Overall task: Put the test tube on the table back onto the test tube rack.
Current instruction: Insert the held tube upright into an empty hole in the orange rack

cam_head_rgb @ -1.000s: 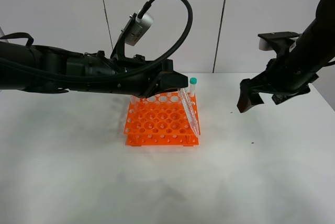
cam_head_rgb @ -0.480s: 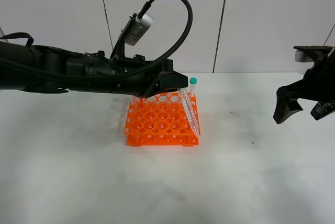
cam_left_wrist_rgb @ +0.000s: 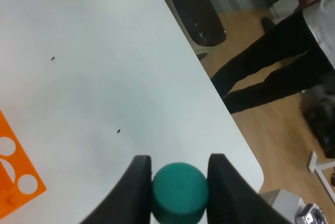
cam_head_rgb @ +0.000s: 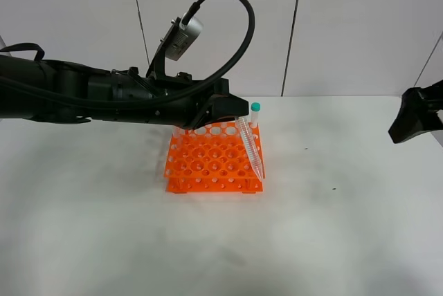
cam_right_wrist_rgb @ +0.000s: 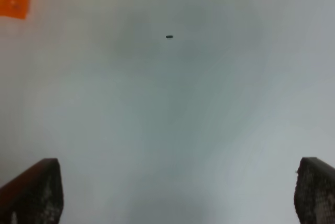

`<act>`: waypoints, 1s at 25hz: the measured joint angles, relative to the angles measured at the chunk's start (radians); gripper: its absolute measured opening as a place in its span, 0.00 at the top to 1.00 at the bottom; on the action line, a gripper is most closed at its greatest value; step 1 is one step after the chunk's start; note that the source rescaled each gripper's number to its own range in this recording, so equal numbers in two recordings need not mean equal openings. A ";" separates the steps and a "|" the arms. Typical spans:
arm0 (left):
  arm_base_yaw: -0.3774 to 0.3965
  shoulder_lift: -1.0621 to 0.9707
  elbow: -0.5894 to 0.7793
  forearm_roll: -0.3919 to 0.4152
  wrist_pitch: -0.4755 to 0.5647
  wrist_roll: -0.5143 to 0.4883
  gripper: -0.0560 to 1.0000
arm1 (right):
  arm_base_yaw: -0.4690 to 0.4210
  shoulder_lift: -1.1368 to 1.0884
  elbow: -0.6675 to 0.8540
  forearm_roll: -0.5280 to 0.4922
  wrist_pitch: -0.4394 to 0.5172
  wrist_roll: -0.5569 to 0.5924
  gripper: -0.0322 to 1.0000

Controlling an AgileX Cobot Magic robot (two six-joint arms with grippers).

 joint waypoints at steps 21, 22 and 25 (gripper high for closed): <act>0.000 0.000 0.000 0.000 0.000 0.000 0.94 | 0.000 -1.159 0.611 -0.051 -0.182 0.084 0.02; 0.000 0.000 0.000 0.000 0.000 0.000 0.94 | 0.000 -1.187 0.611 -0.063 -0.182 0.098 0.02; 0.000 -0.015 0.000 0.000 0.000 0.000 0.94 | 0.000 -1.195 0.613 -0.085 -0.183 0.117 0.02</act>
